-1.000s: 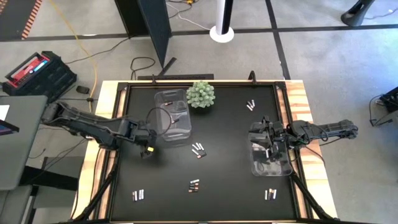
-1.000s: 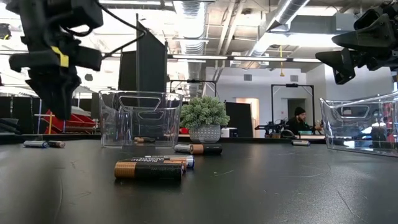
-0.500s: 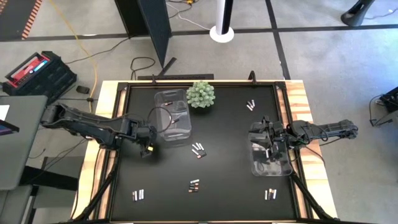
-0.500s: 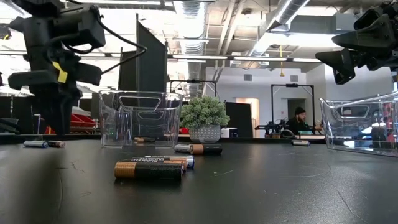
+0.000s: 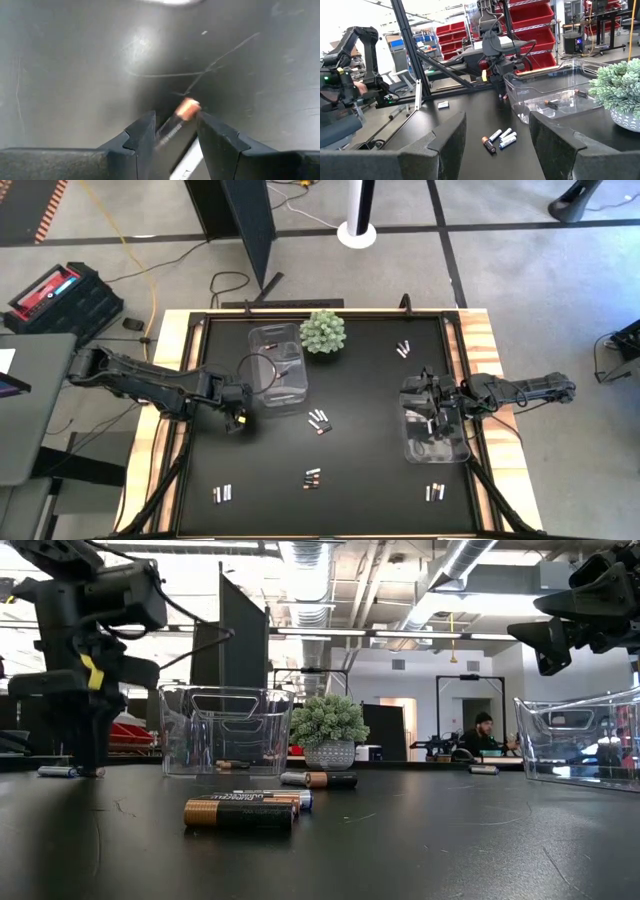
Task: Sort batteries
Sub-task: Put the black-brown battery into the left transparent bin, then adjust the transparent bins
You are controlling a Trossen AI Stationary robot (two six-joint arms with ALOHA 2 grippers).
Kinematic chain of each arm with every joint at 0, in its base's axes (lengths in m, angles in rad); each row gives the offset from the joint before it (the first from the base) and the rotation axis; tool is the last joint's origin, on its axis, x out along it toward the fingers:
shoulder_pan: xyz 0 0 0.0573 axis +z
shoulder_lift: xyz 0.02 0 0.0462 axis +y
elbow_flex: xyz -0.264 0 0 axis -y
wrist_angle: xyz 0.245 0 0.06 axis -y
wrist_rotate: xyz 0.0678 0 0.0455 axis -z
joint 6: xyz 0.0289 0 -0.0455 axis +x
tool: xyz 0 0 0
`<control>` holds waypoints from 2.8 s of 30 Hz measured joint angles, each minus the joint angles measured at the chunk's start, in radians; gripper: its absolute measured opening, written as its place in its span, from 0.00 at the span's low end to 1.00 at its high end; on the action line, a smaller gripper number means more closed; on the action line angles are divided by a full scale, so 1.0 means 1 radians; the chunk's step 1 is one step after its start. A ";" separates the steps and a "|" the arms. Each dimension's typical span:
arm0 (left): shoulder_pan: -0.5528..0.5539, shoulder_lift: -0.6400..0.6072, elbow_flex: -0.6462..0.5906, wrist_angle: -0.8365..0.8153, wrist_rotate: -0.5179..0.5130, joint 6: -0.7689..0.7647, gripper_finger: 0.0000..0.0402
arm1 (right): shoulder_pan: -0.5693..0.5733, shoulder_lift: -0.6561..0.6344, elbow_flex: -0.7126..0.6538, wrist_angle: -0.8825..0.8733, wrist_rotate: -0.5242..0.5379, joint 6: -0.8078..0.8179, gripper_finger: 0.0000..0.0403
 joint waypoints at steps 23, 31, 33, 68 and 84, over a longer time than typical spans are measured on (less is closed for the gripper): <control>0.012 0.104 0.061 -0.075 0.000 -0.080 0.04 | 0.000 0.000 0.000 0.000 0.000 0.000 0.58; 0.012 0.103 0.138 -0.255 -0.009 -0.161 0.05 | 0.000 0.000 0.000 0.000 0.000 0.000 0.58; 0.012 0.103 0.168 -0.300 -0.009 -0.179 0.05 | 0.000 0.000 0.000 0.000 0.000 0.000 0.58; 0.302 0.411 0.648 -0.090 -0.086 0.228 0.09 | 0.000 0.000 0.000 0.000 0.000 0.000 0.58; 0.302 0.455 0.659 -0.055 -0.058 0.251 0.25 | 0.000 0.000 0.000 0.000 0.000 0.000 0.58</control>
